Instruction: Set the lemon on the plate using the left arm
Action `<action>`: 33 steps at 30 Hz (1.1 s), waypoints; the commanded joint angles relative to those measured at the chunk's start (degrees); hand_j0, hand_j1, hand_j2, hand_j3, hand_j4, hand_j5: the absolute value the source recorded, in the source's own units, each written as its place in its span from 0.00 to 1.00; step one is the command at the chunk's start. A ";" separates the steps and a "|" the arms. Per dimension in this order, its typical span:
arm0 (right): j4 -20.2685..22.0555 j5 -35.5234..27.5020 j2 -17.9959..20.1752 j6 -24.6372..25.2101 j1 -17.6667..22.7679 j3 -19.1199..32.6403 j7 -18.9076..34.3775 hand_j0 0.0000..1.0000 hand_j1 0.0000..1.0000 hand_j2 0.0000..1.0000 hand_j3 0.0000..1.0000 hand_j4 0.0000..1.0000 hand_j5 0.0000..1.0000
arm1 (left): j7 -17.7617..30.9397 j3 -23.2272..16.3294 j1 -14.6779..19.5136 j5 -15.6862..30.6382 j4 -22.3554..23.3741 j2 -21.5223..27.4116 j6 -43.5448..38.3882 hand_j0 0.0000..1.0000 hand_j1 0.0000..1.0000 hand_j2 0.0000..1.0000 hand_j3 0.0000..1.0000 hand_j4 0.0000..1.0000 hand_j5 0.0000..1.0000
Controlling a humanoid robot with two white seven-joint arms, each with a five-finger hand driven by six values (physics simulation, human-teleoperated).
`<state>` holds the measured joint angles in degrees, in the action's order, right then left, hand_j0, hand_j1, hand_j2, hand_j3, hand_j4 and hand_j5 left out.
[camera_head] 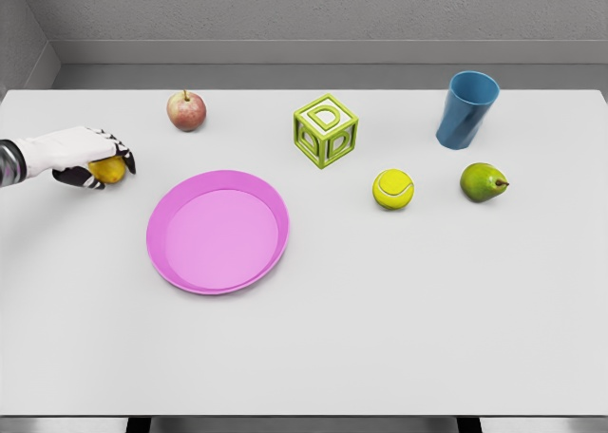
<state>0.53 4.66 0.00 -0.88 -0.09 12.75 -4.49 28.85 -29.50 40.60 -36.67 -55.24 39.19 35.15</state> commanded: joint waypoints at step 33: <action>0.00 0.00 0.00 0.00 0.00 0.00 0.00 1.00 1.00 1.00 1.00 1.00 1.00 | 0.50 -0.74 -0.70 8.72 -11.29 0.54 -0.15 0.56 0.56 0.56 0.56 0.56 0.56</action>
<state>0.53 4.66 0.00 -0.88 -0.09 12.75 -4.49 29.36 -30.29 39.81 -28.51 -66.09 39.66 35.16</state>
